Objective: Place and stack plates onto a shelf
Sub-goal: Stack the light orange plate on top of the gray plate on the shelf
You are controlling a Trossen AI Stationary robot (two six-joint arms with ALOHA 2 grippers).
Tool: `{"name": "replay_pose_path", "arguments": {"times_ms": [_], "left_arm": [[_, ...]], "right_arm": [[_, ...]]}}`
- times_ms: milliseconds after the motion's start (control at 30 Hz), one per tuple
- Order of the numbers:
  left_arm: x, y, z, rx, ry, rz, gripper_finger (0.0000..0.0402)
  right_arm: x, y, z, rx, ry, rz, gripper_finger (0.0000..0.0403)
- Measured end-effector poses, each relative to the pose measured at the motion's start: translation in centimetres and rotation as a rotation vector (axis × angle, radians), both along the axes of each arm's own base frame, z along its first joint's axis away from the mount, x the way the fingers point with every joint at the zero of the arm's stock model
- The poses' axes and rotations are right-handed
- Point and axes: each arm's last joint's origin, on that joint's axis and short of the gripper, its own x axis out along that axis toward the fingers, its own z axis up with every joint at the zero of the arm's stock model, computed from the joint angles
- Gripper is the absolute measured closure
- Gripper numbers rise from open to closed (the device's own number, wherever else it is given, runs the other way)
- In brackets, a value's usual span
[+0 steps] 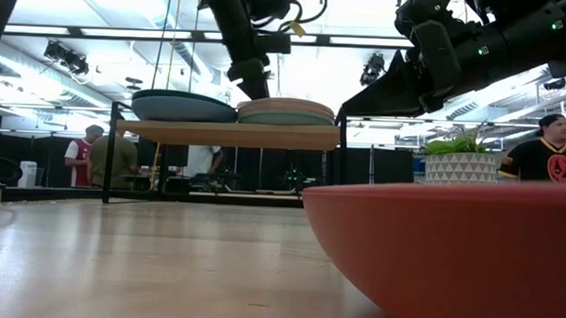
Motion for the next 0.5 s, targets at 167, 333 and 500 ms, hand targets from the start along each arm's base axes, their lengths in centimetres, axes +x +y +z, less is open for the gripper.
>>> {"name": "replay_pose_path", "arguments": {"times_ms": [167,333,500], "left_arm": [[0.03,-0.35,-0.21,-0.104,-0.017,-0.072,0.0249],[-0.02,-0.50,-0.30,-0.138,-0.017,-0.093,0.0249],[-0.04,-0.45,0.56,-0.114,-0.024,-0.083,0.0249]], "right_arm": [[0.00,0.00,0.00,-0.006,0.002,0.002,0.0306],[0.00,0.00,0.00,-0.006,0.003,0.002,0.0306],[0.00,0.00,0.00,-0.006,0.002,0.002,0.0306]]}}
